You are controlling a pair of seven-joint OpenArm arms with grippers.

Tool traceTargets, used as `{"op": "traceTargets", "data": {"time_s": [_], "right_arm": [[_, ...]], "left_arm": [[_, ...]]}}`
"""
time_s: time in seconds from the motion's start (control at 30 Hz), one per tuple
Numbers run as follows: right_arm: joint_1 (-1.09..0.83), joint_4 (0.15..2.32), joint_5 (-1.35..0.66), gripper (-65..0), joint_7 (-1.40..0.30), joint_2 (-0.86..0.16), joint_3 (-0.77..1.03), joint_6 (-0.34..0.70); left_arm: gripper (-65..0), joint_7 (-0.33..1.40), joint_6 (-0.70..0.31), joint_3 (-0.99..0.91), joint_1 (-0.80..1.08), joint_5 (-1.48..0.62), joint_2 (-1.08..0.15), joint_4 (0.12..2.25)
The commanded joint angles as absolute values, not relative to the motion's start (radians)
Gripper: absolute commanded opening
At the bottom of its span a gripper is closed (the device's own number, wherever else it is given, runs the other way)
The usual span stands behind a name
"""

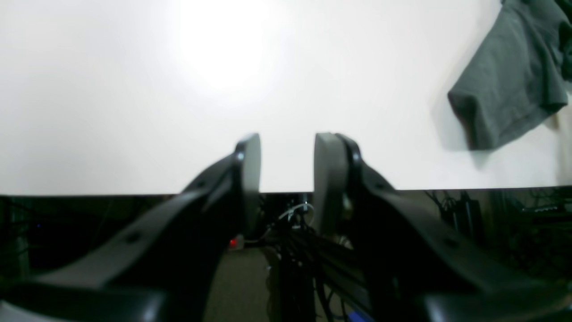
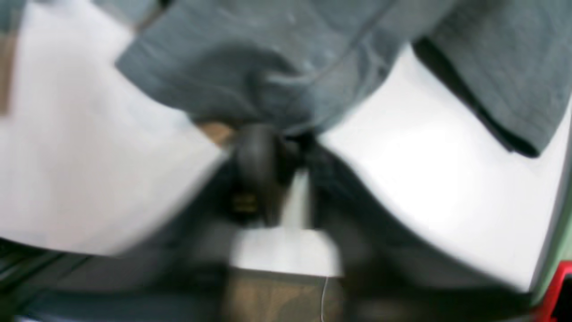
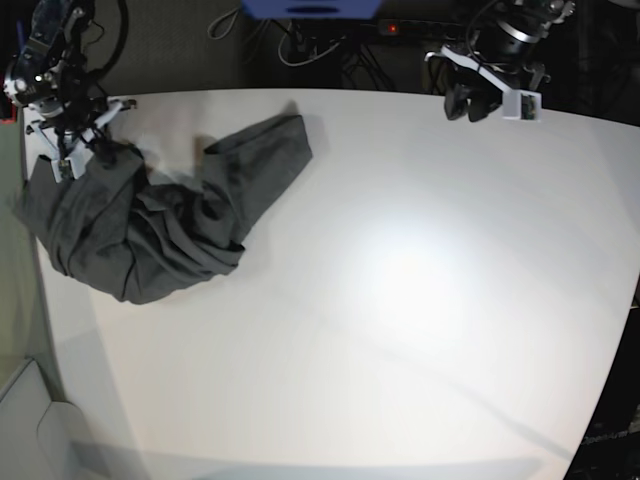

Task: Layout the t-shirt on the table in an organized manner, then fold the t-shirt properly
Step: 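Move the right gripper down to the crumpled grey t-shirt, then grasp the grey t-shirt fabric with the right gripper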

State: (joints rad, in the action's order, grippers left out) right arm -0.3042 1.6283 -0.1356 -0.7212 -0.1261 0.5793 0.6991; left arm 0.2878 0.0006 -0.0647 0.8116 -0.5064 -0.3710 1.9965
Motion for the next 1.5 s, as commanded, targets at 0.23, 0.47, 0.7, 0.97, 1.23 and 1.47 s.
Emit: {"op": "traceTargets", "data": {"time_s": [0.23, 0.47, 0.7, 0.97, 1.23, 1.47], "right_arm": [[-0.288, 1.897, -0.114, -65.0, -0.785, -0.136, 0.588, 0.698], [-0.177, 2.020, -0.117, -65.0, -0.972, -0.174, 0.590, 0.698], [-0.076, 2.026, -0.119, -65.0, -1.055, -0.245, 0.605, 0.698], [0.054, 2.026, -0.119, -65.0, -1.127, -0.358, 0.605, 0.698], [0.228, 2.026, -0.117, -65.0, -1.267, -0.401, 0.602, 0.698], [0.354, 2.026, -0.119, -65.0, -1.356, -0.397, 0.549, 0.698]], "left_arm": [[-45.5, 0.266, -0.002, -0.068, 0.823, -0.512, -0.378, 2.012], [-45.5, 0.266, -0.002, -0.068, 0.823, -0.513, -0.378, 2.012], [-45.5, 0.266, -0.004, -0.068, 0.825, -0.513, -0.378, 2.012], [-45.5, 0.266, -0.007, -0.068, 0.812, -0.513, -0.377, 2.012], [-45.5, 0.266, -0.008, -0.067, 0.792, -0.513, -0.377, 2.014], [-45.5, 0.266, -0.007, -0.067, 0.771, -0.513, -0.377, 2.014]]}}
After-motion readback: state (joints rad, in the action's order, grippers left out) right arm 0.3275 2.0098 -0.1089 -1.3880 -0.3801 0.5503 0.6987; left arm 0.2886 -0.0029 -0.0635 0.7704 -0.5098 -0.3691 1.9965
